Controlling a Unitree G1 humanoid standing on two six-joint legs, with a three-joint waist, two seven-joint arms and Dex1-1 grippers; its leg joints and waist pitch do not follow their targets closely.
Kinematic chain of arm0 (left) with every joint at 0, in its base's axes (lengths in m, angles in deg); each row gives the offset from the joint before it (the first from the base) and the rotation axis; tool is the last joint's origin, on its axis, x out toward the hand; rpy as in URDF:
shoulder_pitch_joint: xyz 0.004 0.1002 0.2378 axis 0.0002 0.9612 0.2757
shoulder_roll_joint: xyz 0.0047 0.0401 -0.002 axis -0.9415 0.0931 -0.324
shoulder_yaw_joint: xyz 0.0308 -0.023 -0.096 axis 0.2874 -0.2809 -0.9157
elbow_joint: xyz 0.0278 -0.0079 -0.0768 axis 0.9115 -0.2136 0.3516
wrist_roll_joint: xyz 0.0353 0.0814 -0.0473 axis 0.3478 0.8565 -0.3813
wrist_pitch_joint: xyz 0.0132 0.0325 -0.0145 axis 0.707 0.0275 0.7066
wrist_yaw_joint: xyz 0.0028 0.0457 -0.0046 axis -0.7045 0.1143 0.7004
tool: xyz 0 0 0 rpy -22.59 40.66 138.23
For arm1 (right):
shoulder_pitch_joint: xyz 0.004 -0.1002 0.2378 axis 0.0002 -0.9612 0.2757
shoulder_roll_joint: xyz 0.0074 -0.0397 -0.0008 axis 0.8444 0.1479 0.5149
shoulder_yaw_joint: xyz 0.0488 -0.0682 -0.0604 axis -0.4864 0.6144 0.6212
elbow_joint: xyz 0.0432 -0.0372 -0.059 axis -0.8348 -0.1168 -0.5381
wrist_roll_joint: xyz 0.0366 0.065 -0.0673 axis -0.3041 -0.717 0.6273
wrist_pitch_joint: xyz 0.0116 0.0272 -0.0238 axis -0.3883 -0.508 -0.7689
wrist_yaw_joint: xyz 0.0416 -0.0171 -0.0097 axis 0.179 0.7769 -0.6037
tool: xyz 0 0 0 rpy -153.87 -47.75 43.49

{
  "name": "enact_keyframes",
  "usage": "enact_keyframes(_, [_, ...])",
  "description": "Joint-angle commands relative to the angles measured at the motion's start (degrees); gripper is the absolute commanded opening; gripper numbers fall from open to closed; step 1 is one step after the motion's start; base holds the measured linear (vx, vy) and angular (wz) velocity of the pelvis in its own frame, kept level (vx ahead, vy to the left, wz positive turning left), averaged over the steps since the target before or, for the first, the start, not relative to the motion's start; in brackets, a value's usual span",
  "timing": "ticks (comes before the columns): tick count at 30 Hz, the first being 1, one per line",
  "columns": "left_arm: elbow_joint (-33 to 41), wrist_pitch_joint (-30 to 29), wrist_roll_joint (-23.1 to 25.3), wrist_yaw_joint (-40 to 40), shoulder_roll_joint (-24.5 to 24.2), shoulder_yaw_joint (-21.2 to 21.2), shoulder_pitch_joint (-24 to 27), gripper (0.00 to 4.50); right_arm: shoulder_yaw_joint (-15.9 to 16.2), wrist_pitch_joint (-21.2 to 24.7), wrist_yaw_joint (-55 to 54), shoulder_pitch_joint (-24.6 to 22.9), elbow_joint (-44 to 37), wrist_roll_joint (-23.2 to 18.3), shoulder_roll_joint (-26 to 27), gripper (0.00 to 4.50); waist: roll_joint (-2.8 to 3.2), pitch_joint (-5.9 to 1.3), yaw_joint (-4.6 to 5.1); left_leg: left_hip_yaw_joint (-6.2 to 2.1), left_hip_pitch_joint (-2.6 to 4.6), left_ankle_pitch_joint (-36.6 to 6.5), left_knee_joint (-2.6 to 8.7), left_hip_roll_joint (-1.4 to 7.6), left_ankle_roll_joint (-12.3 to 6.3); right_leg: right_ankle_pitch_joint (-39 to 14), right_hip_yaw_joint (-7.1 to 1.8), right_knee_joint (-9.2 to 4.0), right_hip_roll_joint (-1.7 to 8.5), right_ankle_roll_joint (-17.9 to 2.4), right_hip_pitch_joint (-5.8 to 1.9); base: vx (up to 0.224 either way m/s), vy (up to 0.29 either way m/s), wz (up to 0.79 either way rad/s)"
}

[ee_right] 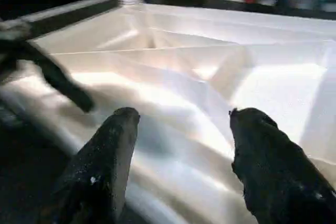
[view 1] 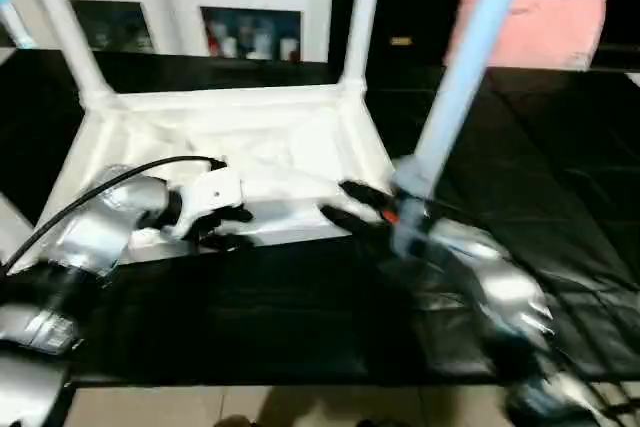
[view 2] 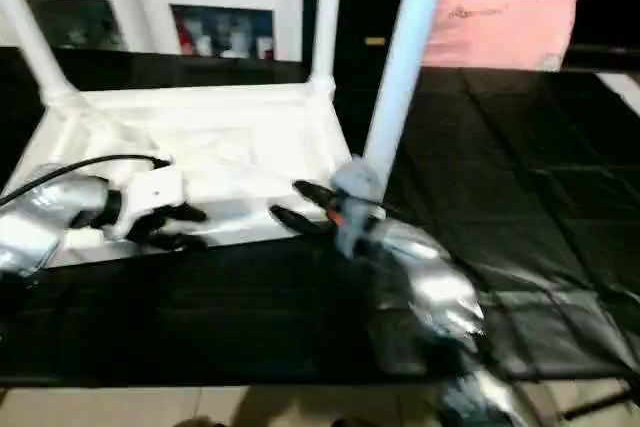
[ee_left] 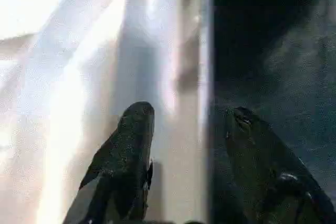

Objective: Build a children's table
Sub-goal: Rotate table base

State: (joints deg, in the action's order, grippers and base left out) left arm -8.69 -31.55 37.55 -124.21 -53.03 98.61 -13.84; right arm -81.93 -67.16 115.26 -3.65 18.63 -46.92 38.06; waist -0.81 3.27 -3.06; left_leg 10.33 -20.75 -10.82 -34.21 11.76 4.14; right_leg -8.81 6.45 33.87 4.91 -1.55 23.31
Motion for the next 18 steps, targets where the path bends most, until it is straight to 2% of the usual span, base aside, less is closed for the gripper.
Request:
enact_keyframes(1, [1.8, 0.7, 3.2, 4.3, 0.1, 0.2, 0.6, 2.72, -2.1, -1.7, -7.5, 2.6, 5.4, 2.3, 0.9, 2.98, 1.08, -3.58, 0.59, -0.62, 0.98, -12.4, 4.93, 1.91, 3.1, -16.3, -3.95, -3.34, 4.03, -10.2, -2.49, 0.0, 0.0, 0.0])
enact_keyframes(2, [2.1, 0.7, 3.8, 5.4, 0.3, 0.4, 0.8, 2.72, -2.2, -2.4, -9.3, 3.5, 7.4, 2.8, 1.4, 2.98, 0.87, -3.67, 0.52, -0.65, 1.09, -13.2, 4.86, 1.8, 3.46, -17.3, -3.99, -3.39, 4.11, -9.9, -2.62, 0.0, 0.0, 0.0])
enact_keyframes(8, [3.9, 1.3, 7.9, 11.3, 0.7, 2.4, 2.5, 2.72, -4.5, -6.6, -20.1, 8.3, 17.7, 5.6, 1.8, 2.98, 0.92, -3.58, 0.74, -0.74, 1.11, -16.3, 4.8, 1.66, 3.57, -20.4, -4.04, -3.67, 3.86, -9.0, -2.45, 0.0, 0.0, 0.0])
enact_keyframes(9, [4.5, 1.4, 8.6, 11.9, 0.9, 2.9, 3.1, 2.72, -5.1, -8.1, -23.1, 9.5, 20.4, 6.6, 0.8, 2.98, 0.37, -3.65, 0.86, -0.66, 1.15, -16.0, 4.76, 1.68, 3.41, -20.5, -4.03, -3.71, 3.82, -8.9, -2.4, 0.0, 0.0, 0.0])
enact_keyframes(10, [4.5, 1.4, 8.6, 11.9, 0.9, 2.9, 3.1, 2.72, -5.1, -8.1, -23.1, 9.5, 20.4, 6.6, 0.8, 2.98, 0.57, -3.72, 0.76, -0.7, 1.23, -15.6, 4.7, 1.7, 3.33, -20.2, -4.07, -3.56, 3.92, -9.1, -2.43, 0.0, 0.0, 0.0])
enact_keyframes(13, [5.9, 1.0, 8.9, 12.5, 1.8, 3.3, 4.3, 2.72, -6.2, -10.3, -27.9, 11.1, 24.9, 8.1, -2.4, 2.98, 0.73, -3.86, 0.73, -0.46, 1.19, -13.6, 4.59, 1.69, 3.06, -16.3, -4.09, -3.11, 3.51, -9.9, -2.37, 0.0, 0.0, 0.0])
enact_keyframes(14, [5.4, 1.3, 9.2, 13.3, 2.2, 3.6, 4.5, 2.72, -7.0, -11.0, -29.1, 11.5, 26.5, 8.1, -3.7, 2.98, 1.04, -3.95, 0.5, -0.3, 1.37, -13.0, 4.4, 1.63, 3.11, -14.6, -4.16, -2.96, 3.45, -10.3, -2.31, 0.0, 0.0, 0.0])
enact_keyframes(15, [3.9, 2.5, 10.1, 15.1, 2.7, 4.2, 4.4, 2.72, -8.6, -12.0, -30.3, 12.2, 28.7, 7.6, -5.9, 2.98, 1.04, -4.01, 0.27, -0.1, 1.54, -13.2, 4.29, 1.47, 2.93, -13.8, -4.19, -3.0, 3.28, -10.5, -2.18, 0.0, 0.0, 0.0])
enact_keyframes(17, [2.8, 3.1, 10.5, 16.4, 3.3, 4.3, 4.1, 2.72, -9.4, -12.5, -30.7, 12.5, 29.8, 7.3, -7.2, 2.98, 0.95, -4.11, 0.02, -0.04, 1.44, -12.8, 4.2, 1.39, 2.48, -12.2, -4.28, -2.75, 3.1, -10.7, -2.29, 0.0, 0.0, 0.0])
enact_keyframes(18, [2.8, 3.1, 10.5, 16.4, 3.3, 4.3, 4.1, 2.72, -9.4, -12.5, -30.7, 12.5, 29.8, 7.3, -7.2, 2.98, 0.89, -4.15, 0.11, -0.08, 1.07, -12.3, 4.18, 1.3, 2.24, -11.2, -4.26, -2.6, 3.02, -10.9, -2.61, 0.0, 0.0, 0.0])
